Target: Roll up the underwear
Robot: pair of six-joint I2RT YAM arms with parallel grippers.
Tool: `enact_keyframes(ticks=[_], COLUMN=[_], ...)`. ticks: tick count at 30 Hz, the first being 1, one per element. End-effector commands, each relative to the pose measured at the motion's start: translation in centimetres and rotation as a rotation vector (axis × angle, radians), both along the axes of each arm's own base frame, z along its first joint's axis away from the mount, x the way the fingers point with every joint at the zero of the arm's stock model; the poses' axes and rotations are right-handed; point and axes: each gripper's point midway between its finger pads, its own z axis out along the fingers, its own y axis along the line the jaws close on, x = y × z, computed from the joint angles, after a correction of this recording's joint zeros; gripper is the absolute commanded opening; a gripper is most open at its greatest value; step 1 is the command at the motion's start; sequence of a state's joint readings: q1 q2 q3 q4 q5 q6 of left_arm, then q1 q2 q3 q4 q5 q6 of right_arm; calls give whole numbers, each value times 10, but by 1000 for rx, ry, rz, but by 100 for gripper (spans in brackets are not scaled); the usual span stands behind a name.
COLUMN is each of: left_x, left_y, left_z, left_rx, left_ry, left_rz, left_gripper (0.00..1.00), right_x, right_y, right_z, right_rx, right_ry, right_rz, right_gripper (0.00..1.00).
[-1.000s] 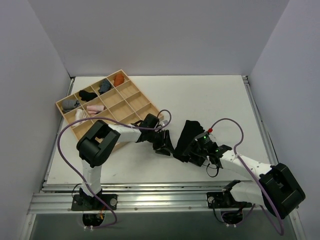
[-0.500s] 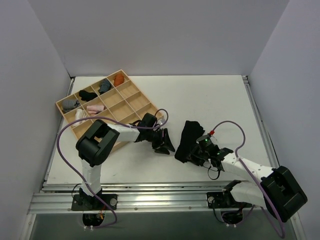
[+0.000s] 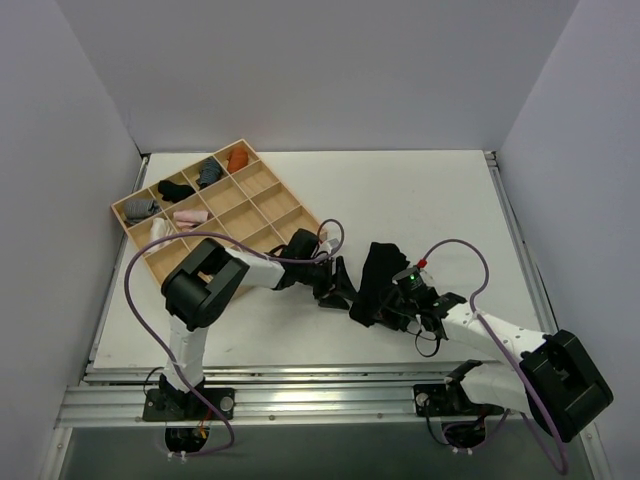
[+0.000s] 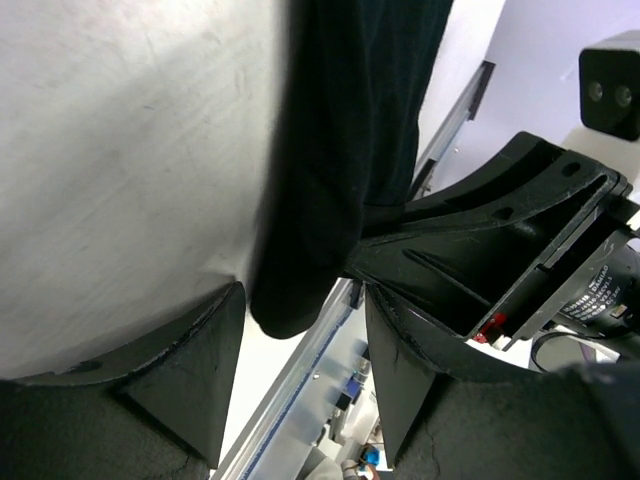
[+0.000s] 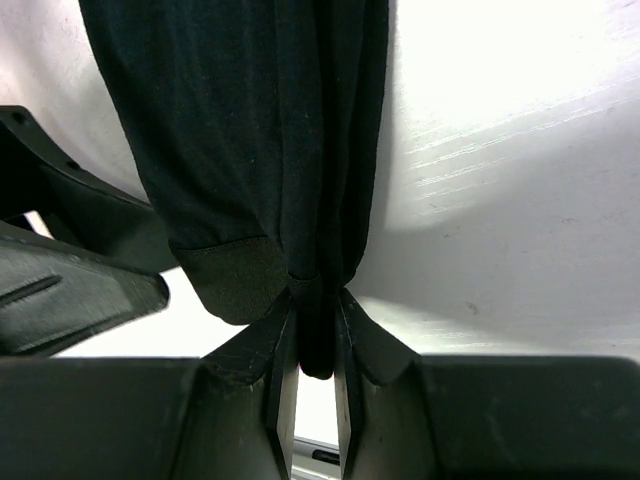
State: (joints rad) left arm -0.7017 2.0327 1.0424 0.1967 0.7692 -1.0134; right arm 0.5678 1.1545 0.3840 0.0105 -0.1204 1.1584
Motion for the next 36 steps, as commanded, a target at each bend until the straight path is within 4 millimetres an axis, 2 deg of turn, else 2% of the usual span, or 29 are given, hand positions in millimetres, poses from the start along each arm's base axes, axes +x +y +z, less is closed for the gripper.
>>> enact_keyframes(ticks=[1, 12, 19, 22, 25, 30, 32, 34, 36], left_x=[-5, -19, -22, -22, -21, -14, -13, -9, -11], left_y=[-6, -6, -6, -5, -6, -7, -5, -7, -3], left_z=[-8, -21, -25, -26, -24, -11, -9, -1, -1], left_rx=[-43, -50, -57, -49, -46, -34, -16, -19, 10], left_ry=[8, 19, 33, 36, 36, 7, 2, -15, 6], left_rz=[-2, -12, -2, 1, 8, 12, 13, 9, 11], left_gripper=[61, 60, 54, 47, 33, 7, 3, 2, 2], right_x=[1, 7, 5, 5, 2, -9, -15, -17, -18], right_y=[0, 8, 8, 8, 6, -5, -13, -18, -25], right_z=[7, 13, 10, 9, 6, 1, 1, 8, 16], right_rx=[5, 61, 67, 67, 57, -20, -64, -99, -155], right_ry=[9, -5, 4, 6, 16, 35, 46, 36, 9], right_rz=[3, 8, 8, 6, 9, 33, 39, 50, 64], right_gripper=[11, 8, 8, 9, 10, 18, 22, 25, 34])
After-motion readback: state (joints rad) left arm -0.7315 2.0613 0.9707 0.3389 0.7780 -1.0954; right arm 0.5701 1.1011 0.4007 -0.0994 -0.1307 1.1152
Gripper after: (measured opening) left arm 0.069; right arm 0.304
